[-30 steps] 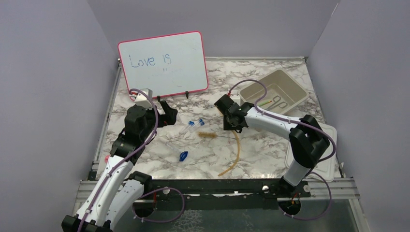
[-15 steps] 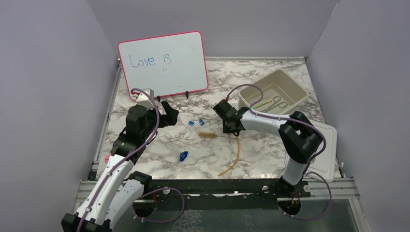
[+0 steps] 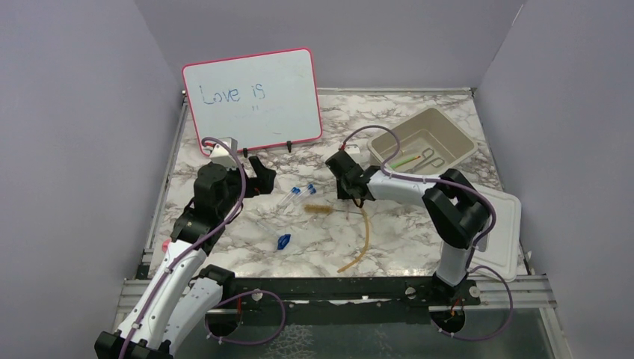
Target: Organize the chemistry lab equipment
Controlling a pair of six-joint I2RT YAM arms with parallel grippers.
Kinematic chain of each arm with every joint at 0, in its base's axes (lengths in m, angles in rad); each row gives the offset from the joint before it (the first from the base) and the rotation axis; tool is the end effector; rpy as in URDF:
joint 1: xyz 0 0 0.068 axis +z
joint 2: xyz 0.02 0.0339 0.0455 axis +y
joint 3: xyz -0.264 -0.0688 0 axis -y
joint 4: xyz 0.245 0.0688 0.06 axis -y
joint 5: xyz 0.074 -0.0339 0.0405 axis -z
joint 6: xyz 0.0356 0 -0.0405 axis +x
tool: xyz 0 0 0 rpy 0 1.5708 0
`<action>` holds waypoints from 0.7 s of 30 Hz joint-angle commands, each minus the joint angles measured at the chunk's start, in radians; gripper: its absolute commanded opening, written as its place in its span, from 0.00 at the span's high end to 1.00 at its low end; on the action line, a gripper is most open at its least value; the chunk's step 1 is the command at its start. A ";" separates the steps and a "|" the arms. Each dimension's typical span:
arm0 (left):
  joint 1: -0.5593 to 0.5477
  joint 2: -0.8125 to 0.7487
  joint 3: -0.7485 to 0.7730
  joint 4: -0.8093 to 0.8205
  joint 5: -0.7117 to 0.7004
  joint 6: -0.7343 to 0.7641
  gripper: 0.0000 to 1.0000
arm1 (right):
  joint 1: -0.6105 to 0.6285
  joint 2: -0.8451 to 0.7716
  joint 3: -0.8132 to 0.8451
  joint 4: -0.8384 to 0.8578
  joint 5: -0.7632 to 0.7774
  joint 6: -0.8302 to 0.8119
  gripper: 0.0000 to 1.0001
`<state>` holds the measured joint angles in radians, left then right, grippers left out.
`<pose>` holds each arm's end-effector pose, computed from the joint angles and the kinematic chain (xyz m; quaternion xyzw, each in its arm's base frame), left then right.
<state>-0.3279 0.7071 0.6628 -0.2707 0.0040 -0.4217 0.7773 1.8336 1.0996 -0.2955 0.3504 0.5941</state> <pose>0.1618 -0.0552 0.3001 -0.0368 0.8084 -0.2166 0.5461 0.2695 0.2480 0.1568 -0.0404 0.9491 0.0367 0.3101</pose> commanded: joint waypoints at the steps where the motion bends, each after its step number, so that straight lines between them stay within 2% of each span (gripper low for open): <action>1: -0.003 0.004 -0.010 0.028 -0.015 0.016 0.03 | -0.013 0.095 0.006 0.012 -0.019 -0.054 0.74; 3: -0.003 0.009 -0.010 0.027 -0.016 0.017 0.03 | -0.015 0.106 0.017 0.009 -0.001 -0.065 0.76; 11: -0.005 0.012 -0.008 0.024 -0.019 0.018 0.03 | -0.020 0.072 0.032 0.019 -0.042 -0.079 0.97; 21: -0.002 0.003 -0.006 0.023 -0.021 0.018 0.03 | -0.062 -0.073 0.073 0.024 -0.472 -0.139 0.99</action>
<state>-0.3275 0.7227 0.6594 -0.2707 0.0021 -0.4171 0.7261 1.8389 1.1435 -0.2634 0.1062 0.4847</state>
